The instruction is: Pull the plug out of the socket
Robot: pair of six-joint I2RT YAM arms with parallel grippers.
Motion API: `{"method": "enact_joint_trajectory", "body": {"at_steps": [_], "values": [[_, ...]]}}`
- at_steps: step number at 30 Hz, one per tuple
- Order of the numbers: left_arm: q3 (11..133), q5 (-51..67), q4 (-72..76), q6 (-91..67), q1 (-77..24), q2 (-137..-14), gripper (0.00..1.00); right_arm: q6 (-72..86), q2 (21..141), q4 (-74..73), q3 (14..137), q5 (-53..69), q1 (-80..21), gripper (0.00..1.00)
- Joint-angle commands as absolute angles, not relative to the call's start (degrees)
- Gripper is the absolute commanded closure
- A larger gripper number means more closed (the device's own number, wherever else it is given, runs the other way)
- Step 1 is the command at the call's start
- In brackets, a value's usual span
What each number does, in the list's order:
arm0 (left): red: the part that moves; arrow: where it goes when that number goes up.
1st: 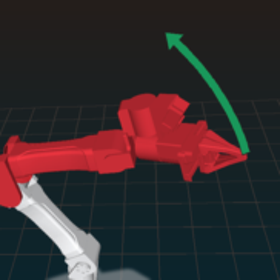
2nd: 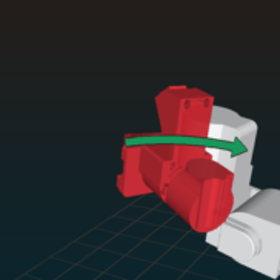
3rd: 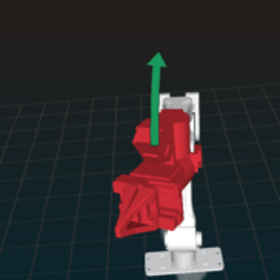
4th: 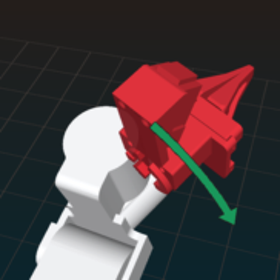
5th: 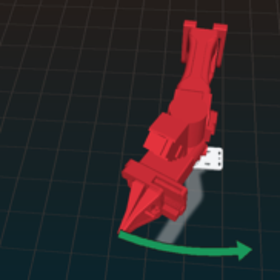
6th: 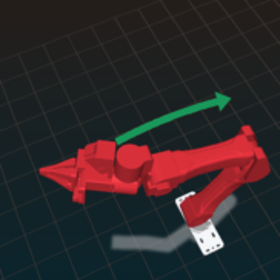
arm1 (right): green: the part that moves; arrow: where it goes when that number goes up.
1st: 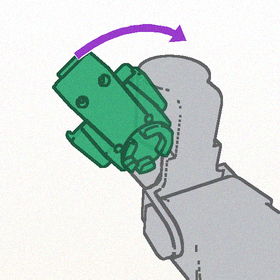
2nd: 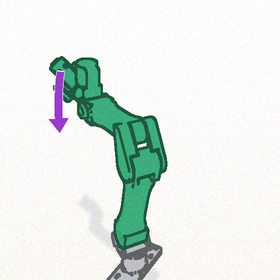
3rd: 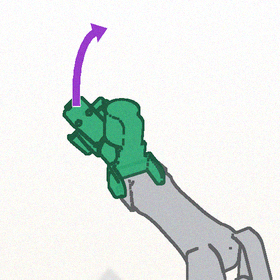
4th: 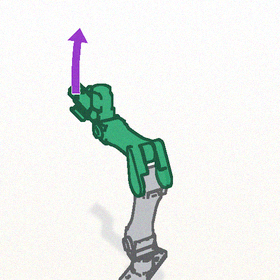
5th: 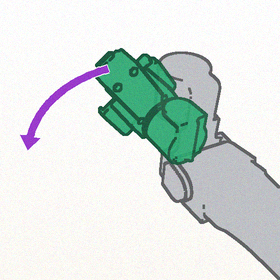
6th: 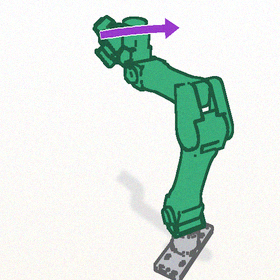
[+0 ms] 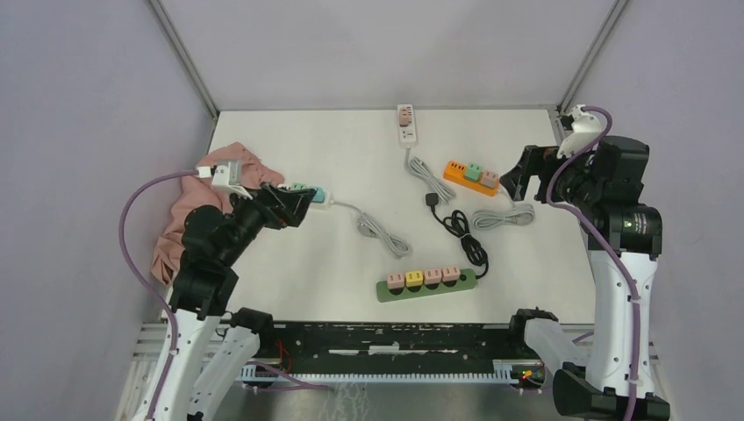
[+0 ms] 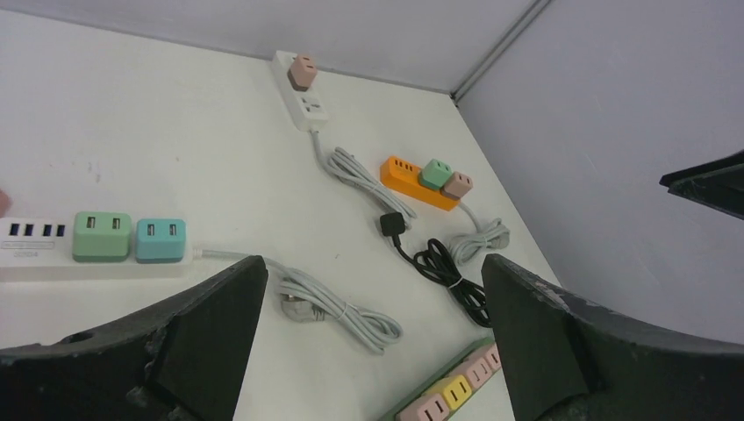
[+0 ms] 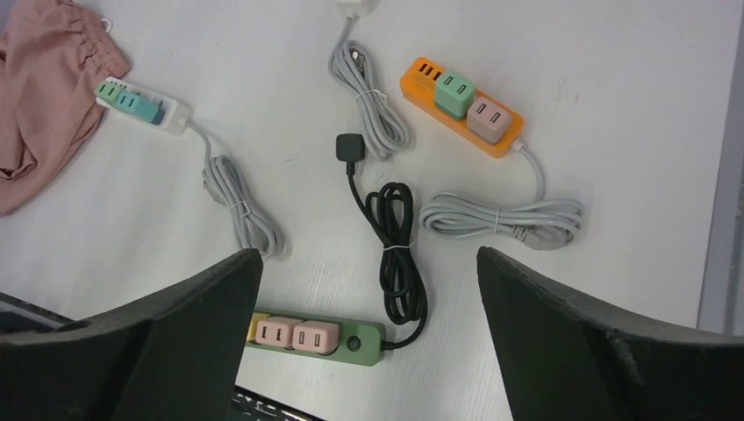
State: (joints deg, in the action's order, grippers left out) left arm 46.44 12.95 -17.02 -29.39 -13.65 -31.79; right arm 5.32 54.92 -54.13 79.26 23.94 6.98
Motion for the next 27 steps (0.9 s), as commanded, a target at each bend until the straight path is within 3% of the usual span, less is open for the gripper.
{"method": "enact_joint_trajectory", "body": {"at_steps": [1, 6, 9, 13, 22, 27], "values": [[43.87, 20.99, -11.93, -34.39, -13.71, -32.07, 0.01, 7.26, 55.21, -53.70, 81.85, 27.73, 7.02, 0.00], [35.68, 27.90, -2.62, -40.57, -13.73, -31.16, 0.01, 0.93, 55.11, -52.05, 77.61, 41.58, 7.03, 0.00], [31.68, 31.00, 1.83, -42.52, -13.76, -31.11, 0.01, -11.69, 55.67, -55.41, 74.68, 55.34, 6.78, 0.00], [25.09, 37.12, 14.88, -41.12, -17.20, -30.34, 0.01, -25.42, 58.16, -63.55, 71.66, 64.80, 6.44, 0.00], [22.36, 13.84, 16.43, -24.57, -46.56, -34.97, 0.02, -52.28, 61.13, -68.33, 64.99, 68.55, 5.92, 0.00], [13.79, 7.86, 27.18, -19.64, -49.56, -33.14, 0.00, -66.94, 64.64, -73.76, 60.84, 76.51, 6.03, 0.00]]}}
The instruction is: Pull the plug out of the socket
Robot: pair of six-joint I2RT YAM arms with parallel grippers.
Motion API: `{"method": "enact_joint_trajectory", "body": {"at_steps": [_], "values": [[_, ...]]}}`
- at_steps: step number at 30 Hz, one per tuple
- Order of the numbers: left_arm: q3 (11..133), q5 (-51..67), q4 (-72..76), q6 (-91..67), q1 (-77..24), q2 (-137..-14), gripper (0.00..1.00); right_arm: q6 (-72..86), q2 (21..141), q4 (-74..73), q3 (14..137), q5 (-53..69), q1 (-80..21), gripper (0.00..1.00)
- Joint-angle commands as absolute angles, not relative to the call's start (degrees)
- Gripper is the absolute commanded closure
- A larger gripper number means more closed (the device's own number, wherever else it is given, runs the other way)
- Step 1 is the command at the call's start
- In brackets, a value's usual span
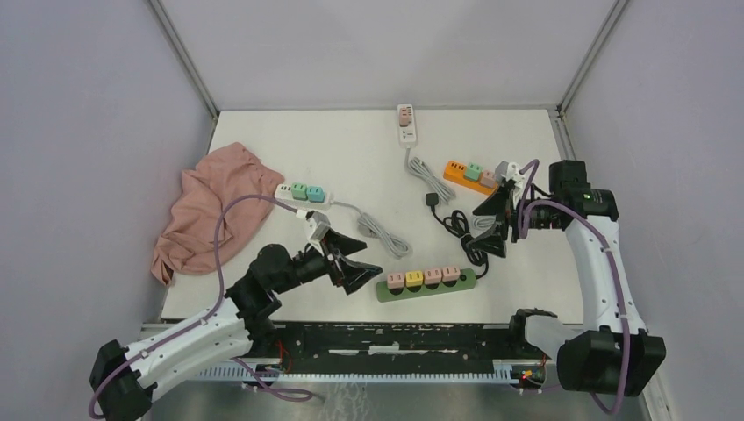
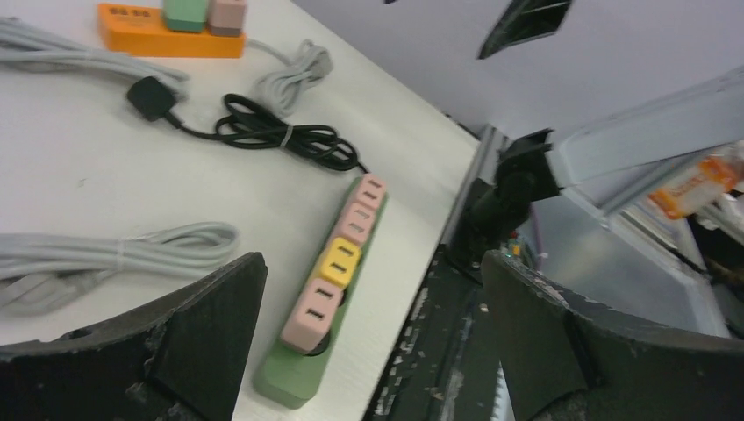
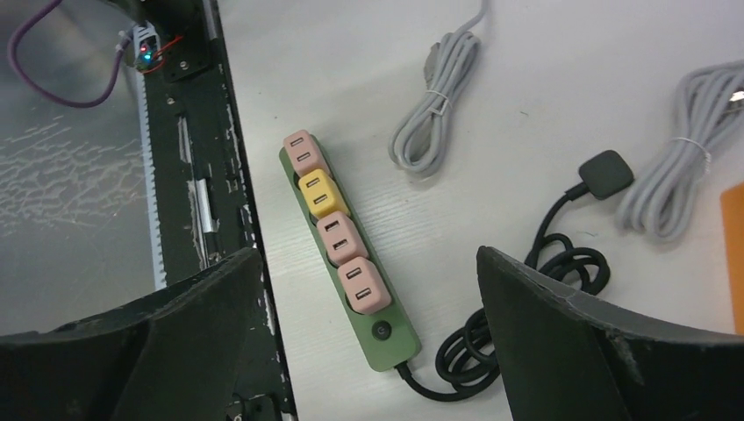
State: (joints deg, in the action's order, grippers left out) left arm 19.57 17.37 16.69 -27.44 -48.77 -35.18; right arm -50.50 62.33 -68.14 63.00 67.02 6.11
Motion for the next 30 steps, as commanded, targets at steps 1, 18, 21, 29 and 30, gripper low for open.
{"method": "enact_joint_trajectory", "body": {"at_steps": [1, 18, 21, 29, 30], "values": [[12.17, 6.58, 28.41, -18.57, -49.59, -31.92, 0.01, -68.74, 65.64, -74.63, 60.78, 76.59, 6.06, 0.00], [12.28, 15.31, 41.08, -11.76, -49.64, -50.59, 0.05, -104.80, 72.89, -89.37, 54.52, 67.35, 3.78, 0.04], [14.54, 16.77, 41.13, -9.09, -50.35, -54.45, 0.05, -96.94, 71.29, -81.36, 52.38, 64.13, 1.97, 0.05], [17.62, 17.23, 40.25, -6.08, -52.03, -59.10, 0.05, -91.31, 71.20, -75.35, 50.71, 59.21, -0.65, 0.07], [17.88, 17.22, 40.19, -6.01, -52.10, -59.41, 0.05, -91.00, 71.24, -74.95, 50.57, 58.63, -0.96, 0.08]]}}
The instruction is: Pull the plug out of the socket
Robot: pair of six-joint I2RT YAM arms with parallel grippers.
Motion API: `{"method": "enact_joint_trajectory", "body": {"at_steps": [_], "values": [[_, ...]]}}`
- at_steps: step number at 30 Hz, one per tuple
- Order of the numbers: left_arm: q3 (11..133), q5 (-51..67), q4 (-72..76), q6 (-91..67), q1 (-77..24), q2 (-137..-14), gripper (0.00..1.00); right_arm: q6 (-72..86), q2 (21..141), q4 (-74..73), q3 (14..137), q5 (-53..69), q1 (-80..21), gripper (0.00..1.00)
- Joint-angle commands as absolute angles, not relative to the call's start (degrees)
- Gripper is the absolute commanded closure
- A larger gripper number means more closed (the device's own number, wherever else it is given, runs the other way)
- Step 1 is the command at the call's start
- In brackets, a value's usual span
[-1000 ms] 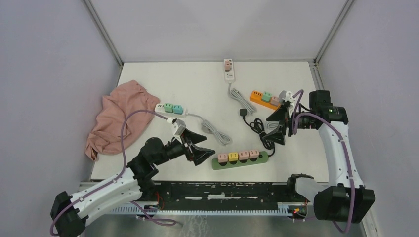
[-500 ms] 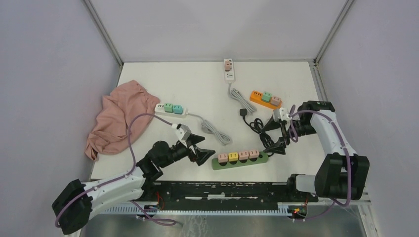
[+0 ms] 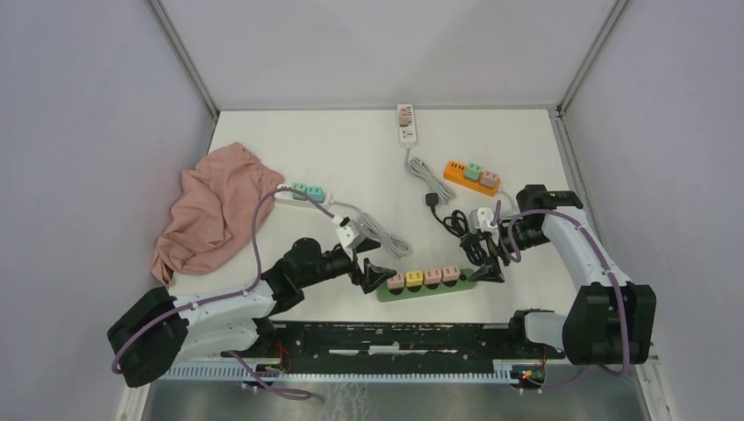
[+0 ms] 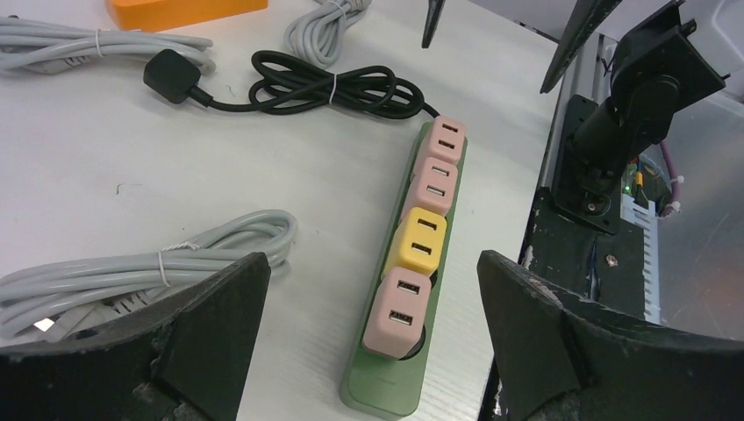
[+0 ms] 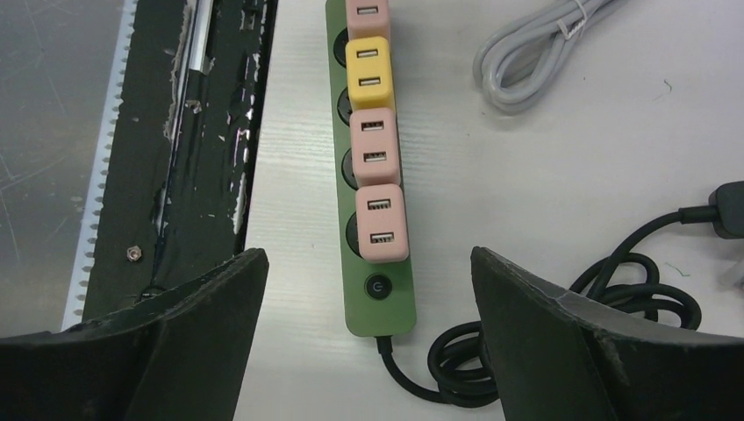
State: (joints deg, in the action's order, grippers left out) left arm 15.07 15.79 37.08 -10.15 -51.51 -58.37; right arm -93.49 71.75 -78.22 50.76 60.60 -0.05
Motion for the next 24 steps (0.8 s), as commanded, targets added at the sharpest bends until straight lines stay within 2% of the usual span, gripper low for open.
{"method": "enact_joint_trajectory", "body": {"at_steps": [1, 6, 13, 24], "values": [[18.20, 17.23, 40.17, -5.86, -52.22, -59.80, 0.05, -90.62, 71.21, -74.51, 50.48, 58.04, -1.31, 0.08], [21.60, 16.57, 36.45, -0.91, -54.53, -63.31, 0.08, -87.44, 71.07, -70.54, 49.08, 54.68, -4.65, 0.09], [29.62, 7.83, 26.82, 10.43, -61.18, -71.69, 0.08, -76.97, 70.19, -59.32, 47.35, 48.38, -9.95, 0.17], [37.67, 8.80, 24.14, 8.25, -63.19, -81.48, 0.08, -74.37, 71.10, -54.84, 46.01, 45.40, -17.25, 0.30]]}}
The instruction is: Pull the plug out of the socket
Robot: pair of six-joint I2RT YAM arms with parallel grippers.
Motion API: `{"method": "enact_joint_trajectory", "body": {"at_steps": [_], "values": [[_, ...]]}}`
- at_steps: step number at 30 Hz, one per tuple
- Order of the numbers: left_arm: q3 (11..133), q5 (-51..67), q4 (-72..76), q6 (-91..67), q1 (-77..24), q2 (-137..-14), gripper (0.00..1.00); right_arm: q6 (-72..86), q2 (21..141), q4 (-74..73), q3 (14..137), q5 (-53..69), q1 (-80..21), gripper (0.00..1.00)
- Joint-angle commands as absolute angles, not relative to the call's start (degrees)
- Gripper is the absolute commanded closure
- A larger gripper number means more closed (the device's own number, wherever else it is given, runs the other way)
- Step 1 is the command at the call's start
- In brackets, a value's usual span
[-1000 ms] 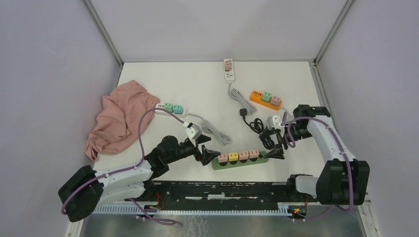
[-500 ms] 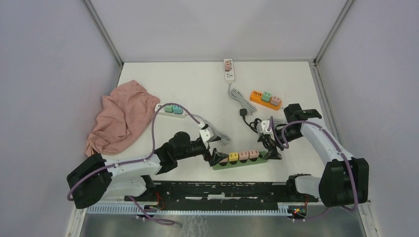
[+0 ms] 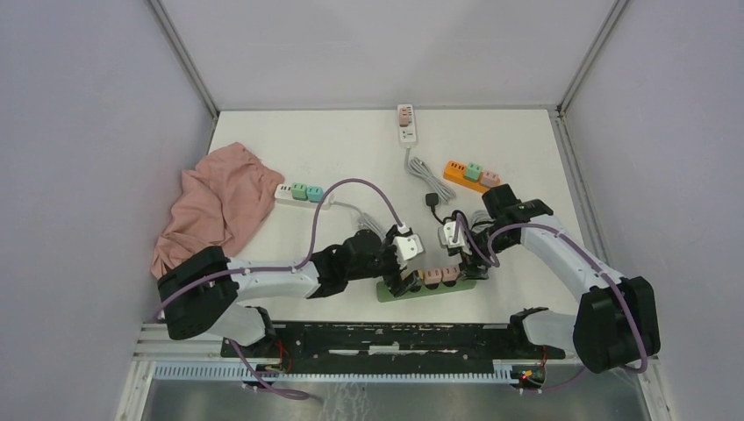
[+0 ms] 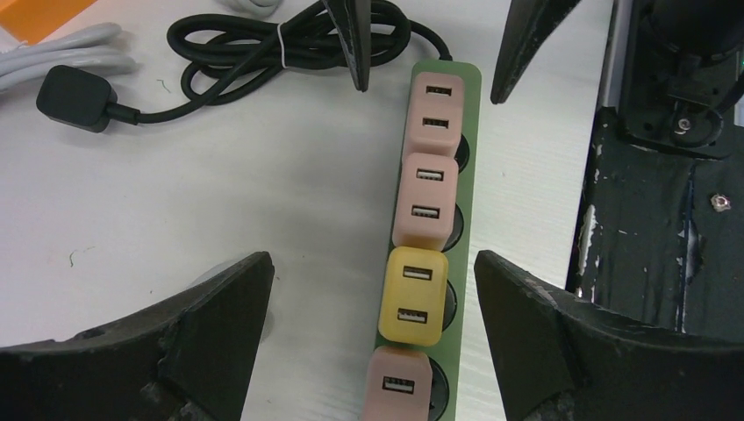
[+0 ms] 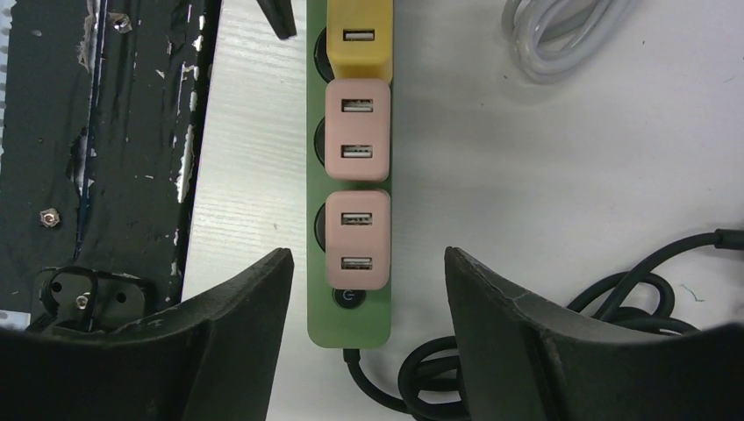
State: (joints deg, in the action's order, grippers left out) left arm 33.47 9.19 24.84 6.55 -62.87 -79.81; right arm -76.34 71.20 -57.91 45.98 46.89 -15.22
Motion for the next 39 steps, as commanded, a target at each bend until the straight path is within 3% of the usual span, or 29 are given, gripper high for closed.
{"method": "enact_joint_trajectory", "body": {"at_steps": [1, 26, 39], "values": [[37.92, 9.23, 24.16, 8.18, -63.15, -81.83, 0.08, -74.12, 71.21, -54.66, 46.05, 45.10, -17.69, 0.31], [31.48, 14.22, 33.83, 8.71, -63.81, -85.64, 0.38, -74.02, 71.76, -52.18, 43.95, 42.41, -21.65, 0.46], [28.39, 12.80, 39.07, 7.99, -64.01, -86.67, 0.43, -73.06, 72.90, -50.68, 43.51, 41.03, -23.12, 0.50]]}}
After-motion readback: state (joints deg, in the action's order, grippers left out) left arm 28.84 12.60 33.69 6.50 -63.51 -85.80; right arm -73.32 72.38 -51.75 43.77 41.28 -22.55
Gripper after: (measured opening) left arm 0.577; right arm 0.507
